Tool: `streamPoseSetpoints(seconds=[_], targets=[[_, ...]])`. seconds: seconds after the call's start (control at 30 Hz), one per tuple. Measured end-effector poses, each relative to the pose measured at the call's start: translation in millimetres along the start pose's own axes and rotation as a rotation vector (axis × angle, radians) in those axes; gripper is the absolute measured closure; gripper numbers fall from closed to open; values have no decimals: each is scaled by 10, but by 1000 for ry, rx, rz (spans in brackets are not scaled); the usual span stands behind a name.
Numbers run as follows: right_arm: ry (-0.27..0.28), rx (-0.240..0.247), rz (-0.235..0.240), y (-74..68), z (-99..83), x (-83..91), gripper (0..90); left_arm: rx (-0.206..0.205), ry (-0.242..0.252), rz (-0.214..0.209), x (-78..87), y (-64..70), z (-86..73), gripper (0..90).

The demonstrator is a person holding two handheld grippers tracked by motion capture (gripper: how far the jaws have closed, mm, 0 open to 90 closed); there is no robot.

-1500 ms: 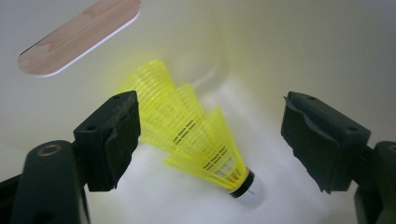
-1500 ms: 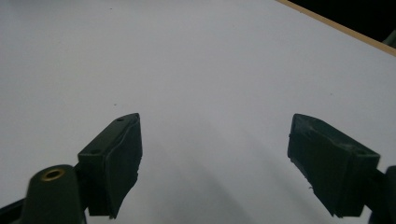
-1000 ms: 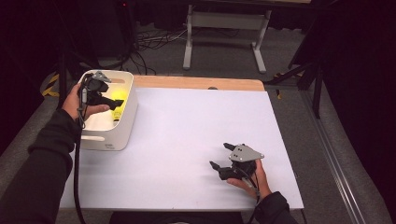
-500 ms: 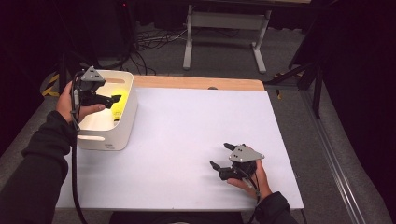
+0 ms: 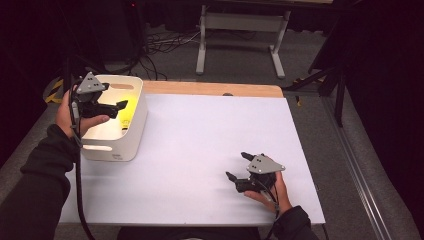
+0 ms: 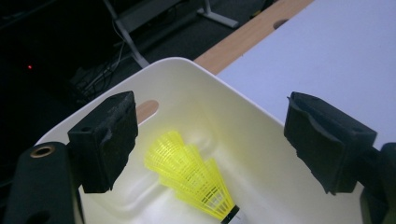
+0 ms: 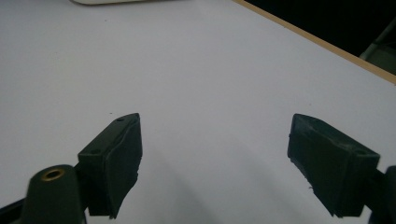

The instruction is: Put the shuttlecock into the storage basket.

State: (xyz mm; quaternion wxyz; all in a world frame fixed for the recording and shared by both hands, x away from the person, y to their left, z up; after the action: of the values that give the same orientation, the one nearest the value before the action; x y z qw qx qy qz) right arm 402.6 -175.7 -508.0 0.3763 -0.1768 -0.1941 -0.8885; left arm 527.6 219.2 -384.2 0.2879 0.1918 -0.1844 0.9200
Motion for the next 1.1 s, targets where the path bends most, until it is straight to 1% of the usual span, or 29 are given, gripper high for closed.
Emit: streamPoseSetpoints(seconds=[0.03, 0.1, 0.13, 0.2, 0.23, 0.3, 0.37, 0.4, 0.47, 0.57, 0.67, 0.7, 0.77, 0.83, 0.9, 0.97, 1.1], targets=[[1, -1, -1, 3, 3, 3, 189, 1, 12, 6, 22, 8, 10, 179], [3, 0, -4, 6, 8, 11, 189, 1, 33, -6, 66, 45, 33, 176], [5, -2, -4, 4, 12, 15, 189, -9, 46, 2, 87, 60, 46, 174], [8, -1, -4, 6, 18, 23, 189, -16, 62, -5, 127, 107, 63, 174], [10, -1, -4, 8, 19, 26, 188, -19, 75, 0, 146, 122, 71, 174], [11, -2, -5, 10, 22, 30, 188, -19, 91, -14, 180, 156, 81, 173], [10, -2, -7, 10, 23, 30, 188, -19, 109, -14, 211, 174, 85, 173], [9, -1, -7, 8, 23, 30, 188, -9, 120, -20, 224, 192, 84, 173], [8, 2, -8, 8, 22, 30, 188, -17, 129, -19, 241, 209, 79, 172], [11, -1, -9, 9, 28, 38, 188, -18, 143, -23, 269, 248, 74, 171], [15, -2, -9, 12, 32, 48, 188, -23, 160, -34, 298, 303, 77, 170], [16, -2, -10, 14, 33, 51, 188, -32, 163, -30, 301, 316, 76, 169], [17, -3, -11, 18, 35, 56, 188, -32, 172, -32, 315, 350, 73, 166], [17, -3, -13, 20, 37, 60, 188, -39, 180, -42, 327, 396, 67, 165], [20, -4, -13, 20, 42, 64, 188, -47, 187, -35, 341, 422, 63, 161], [20, -4, -15, 19, 44, 66, 188, -65, 185, -31, 355, 466, 56, 156], [20, -2, -15, 17, 46, 67, 188, -74, 203, -42, 391, 530, 65, 152]])
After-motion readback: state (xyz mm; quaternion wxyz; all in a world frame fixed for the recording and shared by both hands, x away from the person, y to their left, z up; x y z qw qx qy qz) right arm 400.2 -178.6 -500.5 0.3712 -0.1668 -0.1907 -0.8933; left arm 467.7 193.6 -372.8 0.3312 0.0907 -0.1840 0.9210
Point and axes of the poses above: each handheld gripper's, and its own axes: x roughly backward along the jaws, z roughly out of its top, y roughly to its right, the point moved 9 cm from there along -x, roughly forward along the jaws
